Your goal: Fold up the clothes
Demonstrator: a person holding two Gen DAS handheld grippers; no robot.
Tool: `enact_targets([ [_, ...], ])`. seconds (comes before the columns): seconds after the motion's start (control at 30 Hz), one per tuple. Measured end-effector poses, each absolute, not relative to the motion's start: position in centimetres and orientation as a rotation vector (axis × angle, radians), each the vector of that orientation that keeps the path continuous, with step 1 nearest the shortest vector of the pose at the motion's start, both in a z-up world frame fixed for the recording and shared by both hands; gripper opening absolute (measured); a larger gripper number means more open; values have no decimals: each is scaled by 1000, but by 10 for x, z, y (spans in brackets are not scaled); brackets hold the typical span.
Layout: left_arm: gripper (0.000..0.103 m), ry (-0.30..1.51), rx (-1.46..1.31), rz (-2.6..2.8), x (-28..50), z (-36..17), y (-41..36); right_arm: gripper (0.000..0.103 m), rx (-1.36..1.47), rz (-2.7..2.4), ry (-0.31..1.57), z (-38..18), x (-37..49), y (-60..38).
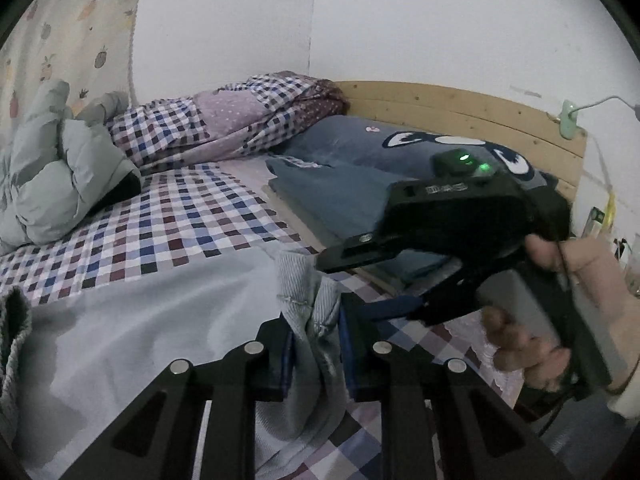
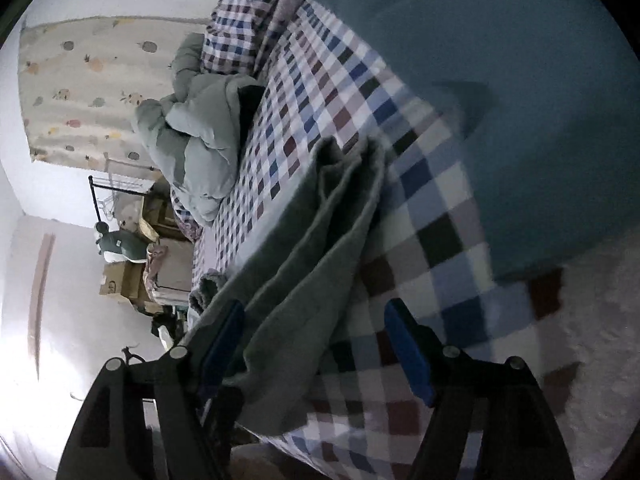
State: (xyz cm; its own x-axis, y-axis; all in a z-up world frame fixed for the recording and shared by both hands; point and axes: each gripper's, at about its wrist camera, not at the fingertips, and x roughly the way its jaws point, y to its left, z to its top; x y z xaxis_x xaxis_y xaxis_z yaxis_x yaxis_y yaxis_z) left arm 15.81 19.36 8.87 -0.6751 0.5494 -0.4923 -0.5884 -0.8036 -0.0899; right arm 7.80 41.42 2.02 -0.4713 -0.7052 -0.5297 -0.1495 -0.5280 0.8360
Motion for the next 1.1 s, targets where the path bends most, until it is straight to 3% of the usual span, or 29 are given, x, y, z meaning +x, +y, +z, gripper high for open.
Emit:
enact_targets([
  [0.27,19,95,-688,2392,164,84,192,77,1366,-2066,-1320,7,39,407],
  [0.63,19,94,-705,2375,164,83,195,77,1413,-2111,-1221,15,-1,405],
  [0.97,19,89,-707,2373,166,80,197,77,1525,-2151,-1006,5,-32,386],
  [1.03,19,85,-704,2376,167,81,194,61,1528,-2182,-916,10,-35,376],
  [1.07,19,76,-702,2378,167,83,192,35,1537,-2199,-862,13,-36,371],
  [1.1,19,67,-700,2381,168,84,190,24,1545,-2226,-802,17,-36,366],
])
